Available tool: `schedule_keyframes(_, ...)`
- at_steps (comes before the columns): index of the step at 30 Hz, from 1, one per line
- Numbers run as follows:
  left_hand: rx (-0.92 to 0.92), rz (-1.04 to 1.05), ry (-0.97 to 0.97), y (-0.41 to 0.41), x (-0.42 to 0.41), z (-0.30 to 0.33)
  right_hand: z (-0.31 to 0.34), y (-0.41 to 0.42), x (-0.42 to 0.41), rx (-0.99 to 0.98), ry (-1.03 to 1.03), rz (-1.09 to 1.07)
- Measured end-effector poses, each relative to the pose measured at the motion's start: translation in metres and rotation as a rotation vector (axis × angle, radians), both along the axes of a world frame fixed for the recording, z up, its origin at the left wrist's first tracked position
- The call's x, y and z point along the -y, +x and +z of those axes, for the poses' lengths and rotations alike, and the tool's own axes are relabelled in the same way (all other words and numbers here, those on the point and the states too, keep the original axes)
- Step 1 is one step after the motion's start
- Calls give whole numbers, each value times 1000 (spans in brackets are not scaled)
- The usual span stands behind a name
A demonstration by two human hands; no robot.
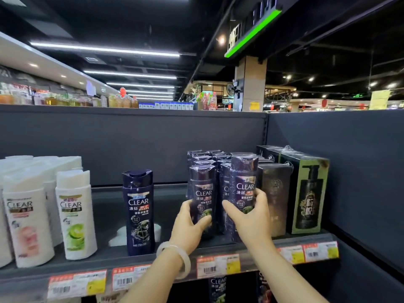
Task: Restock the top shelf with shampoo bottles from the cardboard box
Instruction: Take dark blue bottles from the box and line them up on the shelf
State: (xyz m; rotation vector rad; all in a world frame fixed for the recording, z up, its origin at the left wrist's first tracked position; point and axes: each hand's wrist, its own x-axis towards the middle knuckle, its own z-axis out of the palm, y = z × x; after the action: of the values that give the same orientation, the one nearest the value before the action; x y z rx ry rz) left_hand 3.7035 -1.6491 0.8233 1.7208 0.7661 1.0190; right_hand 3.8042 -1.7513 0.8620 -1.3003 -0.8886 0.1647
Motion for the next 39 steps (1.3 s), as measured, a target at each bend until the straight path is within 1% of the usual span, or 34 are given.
schedule_keyframes(4, -11, 38, 9, 4, 2, 0, -8, 0, -9, -4, -11, 27)
schedule_keyframes(9, -36, 104, 46, 3, 2, -3, -18, -1, -17, 19, -10, 1)
schedule_keyframes(12, -21, 111, 67, 3, 3, -6, -22, -6, -22, 56, -15, -45)
schedule_keyframes(16, -3, 139, 77, 1, 4, -10, -28, -13, -28, 57, -14, -86)
schedule_keyframes(26, 72, 127, 89, 0, 1, -15, -40, -15, -37, 100, -18, -177)
schedule_keyframes(31, 72, 121, 86, 0, 1, -14, -39, -11, -31, 135, -98, -242)
schedule_keyframes(36, 38, 124, 90, -2, 1, -15, -51, -9, -27, 125, -208, -251)
schedule_keyframes(39, 5, 138, 106, -2, 2, -14, -59, -8, -22, 175, -252, -260)
